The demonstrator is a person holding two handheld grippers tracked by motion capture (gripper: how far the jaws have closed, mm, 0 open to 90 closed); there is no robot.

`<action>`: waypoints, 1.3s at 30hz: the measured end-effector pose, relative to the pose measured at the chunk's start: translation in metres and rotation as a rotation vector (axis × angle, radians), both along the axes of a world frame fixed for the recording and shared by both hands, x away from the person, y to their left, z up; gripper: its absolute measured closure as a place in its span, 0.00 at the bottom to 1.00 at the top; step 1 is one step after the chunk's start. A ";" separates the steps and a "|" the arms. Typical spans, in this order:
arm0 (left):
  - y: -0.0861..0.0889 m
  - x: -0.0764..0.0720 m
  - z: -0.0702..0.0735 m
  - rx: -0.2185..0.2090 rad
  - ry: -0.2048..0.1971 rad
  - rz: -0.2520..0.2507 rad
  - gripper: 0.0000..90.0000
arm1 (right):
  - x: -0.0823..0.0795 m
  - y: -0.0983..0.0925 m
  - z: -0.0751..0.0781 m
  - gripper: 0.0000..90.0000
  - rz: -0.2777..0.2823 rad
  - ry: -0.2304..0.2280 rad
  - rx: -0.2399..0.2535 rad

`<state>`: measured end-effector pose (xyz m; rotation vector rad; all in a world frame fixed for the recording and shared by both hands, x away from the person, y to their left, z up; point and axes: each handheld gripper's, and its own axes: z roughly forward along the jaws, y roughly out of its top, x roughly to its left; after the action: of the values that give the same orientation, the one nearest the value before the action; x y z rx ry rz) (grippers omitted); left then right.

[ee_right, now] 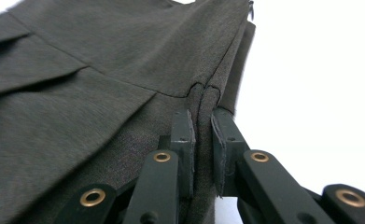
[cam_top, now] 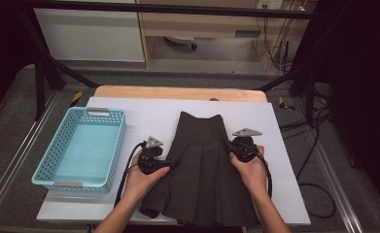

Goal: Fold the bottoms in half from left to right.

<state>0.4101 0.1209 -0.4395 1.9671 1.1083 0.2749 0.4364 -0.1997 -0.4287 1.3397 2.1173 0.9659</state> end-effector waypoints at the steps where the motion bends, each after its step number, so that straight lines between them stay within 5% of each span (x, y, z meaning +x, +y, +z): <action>1: 0.001 0.000 0.003 -0.005 -0.005 -0.002 0.22 | 0.004 -0.002 -0.007 0.90 -0.005 0.018 0.000; 5: 0.005 -0.001 0.010 -0.016 -0.018 0.001 0.22 | 0.007 -0.004 -0.020 0.89 -0.009 0.042 0.021; 11: 0.012 -0.002 0.023 -0.037 -0.044 0.009 0.22 | 0.007 -0.006 -0.019 0.86 -0.009 0.048 0.030; 18: 0.022 0.004 0.016 -0.038 -0.010 0.035 0.22 | 0.007 -0.005 -0.019 0.84 -0.010 0.049 0.039; 27: 0.029 0.004 0.017 -0.031 -0.019 0.049 0.23 | 0.006 -0.005 -0.019 0.82 -0.006 0.049 0.035; 32: 0.019 0.001 0.005 -0.033 0.036 -0.005 0.21 | 0.004 -0.006 -0.015 0.66 -0.013 0.039 0.043; 39: -0.003 -0.007 -0.007 -0.010 0.060 -0.054 0.20 | -0.015 -0.012 -0.003 0.50 0.003 0.029 0.053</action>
<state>0.4035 0.1179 -0.4462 2.0046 1.0910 0.1819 0.4214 -0.2118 -0.4316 1.3836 2.1297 1.0160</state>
